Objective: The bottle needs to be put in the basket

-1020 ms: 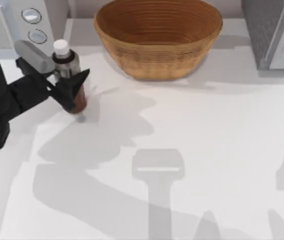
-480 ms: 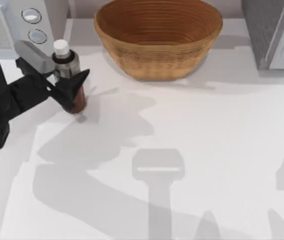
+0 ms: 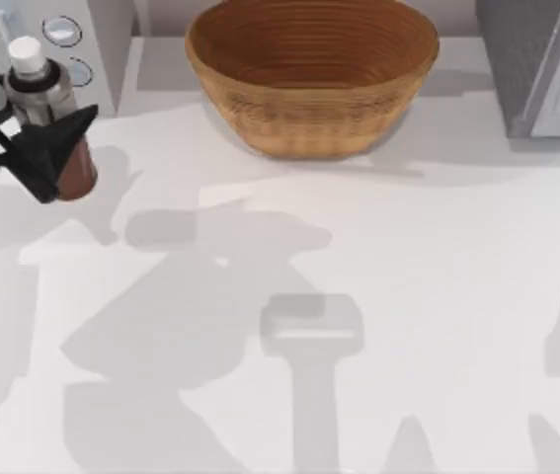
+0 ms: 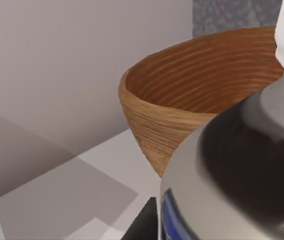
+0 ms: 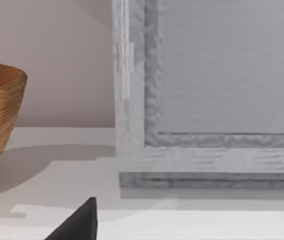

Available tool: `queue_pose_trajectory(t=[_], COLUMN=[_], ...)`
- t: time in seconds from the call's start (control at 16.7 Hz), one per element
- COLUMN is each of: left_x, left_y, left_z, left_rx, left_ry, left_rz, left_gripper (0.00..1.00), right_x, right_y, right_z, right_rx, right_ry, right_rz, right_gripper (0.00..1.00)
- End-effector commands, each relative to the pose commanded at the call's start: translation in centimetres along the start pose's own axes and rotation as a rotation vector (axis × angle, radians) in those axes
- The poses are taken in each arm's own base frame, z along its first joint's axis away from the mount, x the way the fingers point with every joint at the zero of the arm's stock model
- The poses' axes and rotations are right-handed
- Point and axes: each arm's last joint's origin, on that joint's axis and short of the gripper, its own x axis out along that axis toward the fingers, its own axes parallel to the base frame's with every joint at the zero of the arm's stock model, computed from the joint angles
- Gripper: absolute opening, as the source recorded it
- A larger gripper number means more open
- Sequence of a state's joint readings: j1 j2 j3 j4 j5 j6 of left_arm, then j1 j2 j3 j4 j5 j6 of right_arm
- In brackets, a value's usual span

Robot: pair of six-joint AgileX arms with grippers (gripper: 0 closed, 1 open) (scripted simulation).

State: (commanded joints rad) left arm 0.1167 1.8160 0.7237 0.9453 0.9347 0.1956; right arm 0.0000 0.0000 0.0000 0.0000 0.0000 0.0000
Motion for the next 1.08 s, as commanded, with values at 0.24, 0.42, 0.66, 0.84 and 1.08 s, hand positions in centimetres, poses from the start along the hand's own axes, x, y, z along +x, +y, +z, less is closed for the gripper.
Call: queue_pose_trajectory(t=[0.24, 0.42, 0.66, 0.84, 1.08], left_x=[-5.1, -7.2, -7.2, -6.4, -1.8], left_y=[-0.5, -1.1, -1.1, -0.7, 1.2], left_z=[2.5, 1.9, 1.9, 2.2, 3.8], left_rx=[-0.008, -0.064, -0.064, -0.063, -0.067], left_ry=[0.005, 0.024, 0.025, 0.03, 0.061], left_rz=[0.002, 0.0, -0.002, 0.007, 0.075], left_gripper=[0.0, 0.0, 0.0, 0.0, 0.0], right_x=[0.0, 0.0, 0.0, 0.0, 0.0], right_y=[0.0, 0.0, 0.0, 0.0, 0.0], right_z=[0.0, 0.0, 0.0, 0.0, 0.0], right_rx=[0.0, 0.0, 0.0, 0.0, 0.0], right_ry=[0.0, 0.0, 0.0, 0.0, 0.0], right_rz=[0.0, 0.0, 0.0, 0.0, 0.0], right_gripper=[1.0, 1.0, 1.0, 1.0, 1.0])
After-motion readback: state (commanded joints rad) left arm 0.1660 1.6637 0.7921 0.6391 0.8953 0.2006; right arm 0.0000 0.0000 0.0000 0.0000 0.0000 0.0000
